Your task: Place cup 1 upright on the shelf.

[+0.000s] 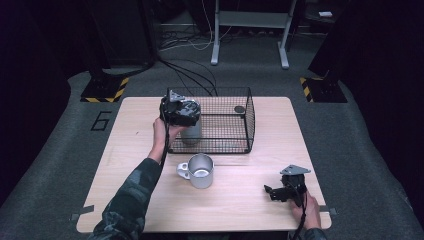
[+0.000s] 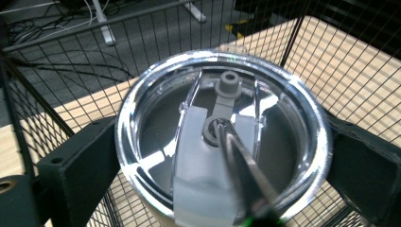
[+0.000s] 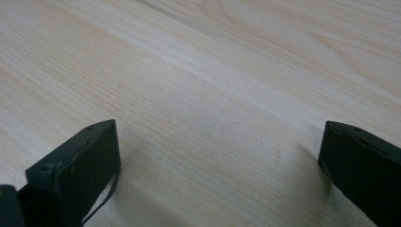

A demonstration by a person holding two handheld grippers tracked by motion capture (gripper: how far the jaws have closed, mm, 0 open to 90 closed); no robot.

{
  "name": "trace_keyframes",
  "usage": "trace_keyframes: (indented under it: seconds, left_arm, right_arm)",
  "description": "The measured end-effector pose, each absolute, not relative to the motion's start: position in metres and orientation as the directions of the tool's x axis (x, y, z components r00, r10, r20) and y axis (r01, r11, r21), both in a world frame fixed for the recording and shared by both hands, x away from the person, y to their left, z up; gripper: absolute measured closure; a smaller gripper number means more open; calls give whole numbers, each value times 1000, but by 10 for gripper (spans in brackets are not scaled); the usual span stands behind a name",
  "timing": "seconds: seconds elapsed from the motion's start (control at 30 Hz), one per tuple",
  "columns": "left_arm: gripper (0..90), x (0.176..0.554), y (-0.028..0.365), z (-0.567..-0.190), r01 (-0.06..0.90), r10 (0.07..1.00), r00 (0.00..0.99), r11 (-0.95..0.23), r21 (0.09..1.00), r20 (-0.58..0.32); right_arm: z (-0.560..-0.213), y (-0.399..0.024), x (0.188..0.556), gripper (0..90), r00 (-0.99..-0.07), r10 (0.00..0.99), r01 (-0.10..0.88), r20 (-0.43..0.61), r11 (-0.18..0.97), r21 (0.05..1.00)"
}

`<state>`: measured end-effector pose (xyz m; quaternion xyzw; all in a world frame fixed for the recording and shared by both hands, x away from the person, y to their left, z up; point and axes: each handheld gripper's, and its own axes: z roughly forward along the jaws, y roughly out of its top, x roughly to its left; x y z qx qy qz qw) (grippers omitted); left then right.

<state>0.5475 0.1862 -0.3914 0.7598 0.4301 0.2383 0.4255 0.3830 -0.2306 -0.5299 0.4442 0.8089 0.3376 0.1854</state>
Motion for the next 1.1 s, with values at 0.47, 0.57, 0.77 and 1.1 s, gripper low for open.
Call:
trace_keyframes:
  seconds: [0.47,0.57,0.77,1.1]
  left_arm:
    - [0,531,196,-367,402,839,544,-261,878,0]
    - [0,524,200,-363,393,839,545,-249,885,-5]
    - [0,506,207,-356,370,831,556,-261,892,12]
    - [0,477,223,-351,345,821,569,-293,892,49]
  right_arm:
    - [-530,-230,383,0,-534,845,594,2,374,712]
    - [-530,-230,383,0,-535,845,595,2,375,711]
    - [-530,-230,383,0,-535,845,594,1,375,711]
    - [-530,-230,383,0,-535,845,595,2,375,711]
